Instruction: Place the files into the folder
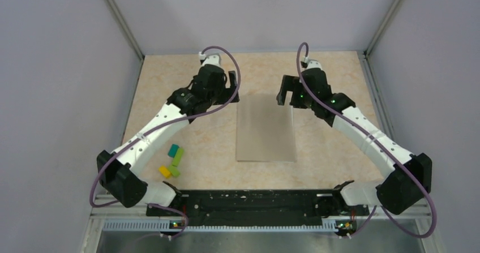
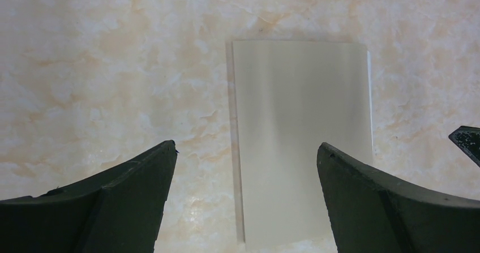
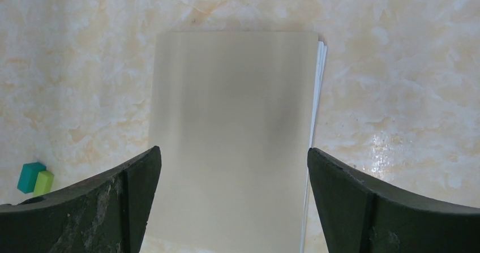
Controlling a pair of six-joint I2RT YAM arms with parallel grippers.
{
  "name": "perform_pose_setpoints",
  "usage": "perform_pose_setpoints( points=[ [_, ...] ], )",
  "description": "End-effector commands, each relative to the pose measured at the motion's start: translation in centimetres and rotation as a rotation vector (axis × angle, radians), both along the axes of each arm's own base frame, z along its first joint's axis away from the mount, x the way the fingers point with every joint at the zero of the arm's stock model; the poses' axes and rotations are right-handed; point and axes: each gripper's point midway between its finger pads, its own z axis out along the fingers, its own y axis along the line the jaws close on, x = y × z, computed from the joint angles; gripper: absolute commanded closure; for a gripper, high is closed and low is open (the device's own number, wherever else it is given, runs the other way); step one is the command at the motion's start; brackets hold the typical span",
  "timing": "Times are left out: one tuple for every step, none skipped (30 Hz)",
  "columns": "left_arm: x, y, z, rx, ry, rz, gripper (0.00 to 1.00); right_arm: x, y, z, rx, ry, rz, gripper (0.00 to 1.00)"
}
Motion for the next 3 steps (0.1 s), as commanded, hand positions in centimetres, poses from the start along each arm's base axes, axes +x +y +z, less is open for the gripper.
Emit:
perform_pose_setpoints(
  points=[
    [-0.1,0.88,1.16,0.002,-0.044,0.014,0.01,1.06,0.5,2.71,0.043,-0.069,0.002,0.01],
    [-0.13,0.86,1.16,-0.001,-0.044,0.014,0.01,1.04,0.44,2.72,0.043,-0.07,0.0,0.01],
    [-0.14,0.75,1.2,-0.006,-0.044,0.01,0.01,1.02,0.42,2.69,0.043,-0.07,0.0,0.01]
  ],
)
